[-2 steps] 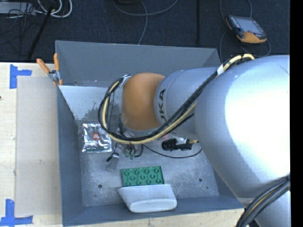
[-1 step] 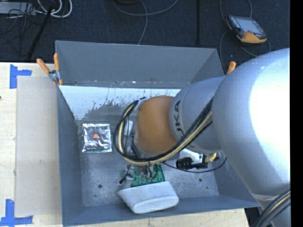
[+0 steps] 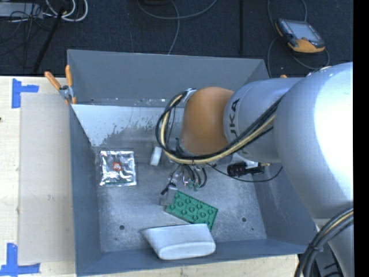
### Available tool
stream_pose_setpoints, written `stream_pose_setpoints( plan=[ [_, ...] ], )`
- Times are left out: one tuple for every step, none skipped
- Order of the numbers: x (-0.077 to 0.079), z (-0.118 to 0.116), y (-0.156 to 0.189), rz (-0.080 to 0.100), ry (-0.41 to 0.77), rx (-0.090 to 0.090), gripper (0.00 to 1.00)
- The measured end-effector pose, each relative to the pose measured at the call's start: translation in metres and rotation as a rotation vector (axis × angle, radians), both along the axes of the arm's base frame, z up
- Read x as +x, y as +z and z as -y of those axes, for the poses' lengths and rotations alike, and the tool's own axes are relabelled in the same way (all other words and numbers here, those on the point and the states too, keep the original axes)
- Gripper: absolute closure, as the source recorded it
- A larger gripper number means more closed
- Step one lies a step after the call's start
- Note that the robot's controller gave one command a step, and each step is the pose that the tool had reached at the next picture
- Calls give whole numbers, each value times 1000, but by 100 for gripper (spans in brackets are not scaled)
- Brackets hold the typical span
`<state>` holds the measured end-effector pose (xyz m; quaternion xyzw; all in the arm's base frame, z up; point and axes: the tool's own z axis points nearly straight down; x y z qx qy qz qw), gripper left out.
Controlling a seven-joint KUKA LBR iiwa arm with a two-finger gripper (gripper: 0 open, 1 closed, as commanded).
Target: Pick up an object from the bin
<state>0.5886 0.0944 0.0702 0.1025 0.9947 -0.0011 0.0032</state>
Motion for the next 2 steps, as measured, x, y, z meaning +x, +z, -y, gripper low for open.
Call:
stream_pose_setpoints(
  plan=[
    [-101, 13, 0, -1, 291, 2, 0],
    [-29, 49, 2, -4, 483, 0, 0]
  ],
)
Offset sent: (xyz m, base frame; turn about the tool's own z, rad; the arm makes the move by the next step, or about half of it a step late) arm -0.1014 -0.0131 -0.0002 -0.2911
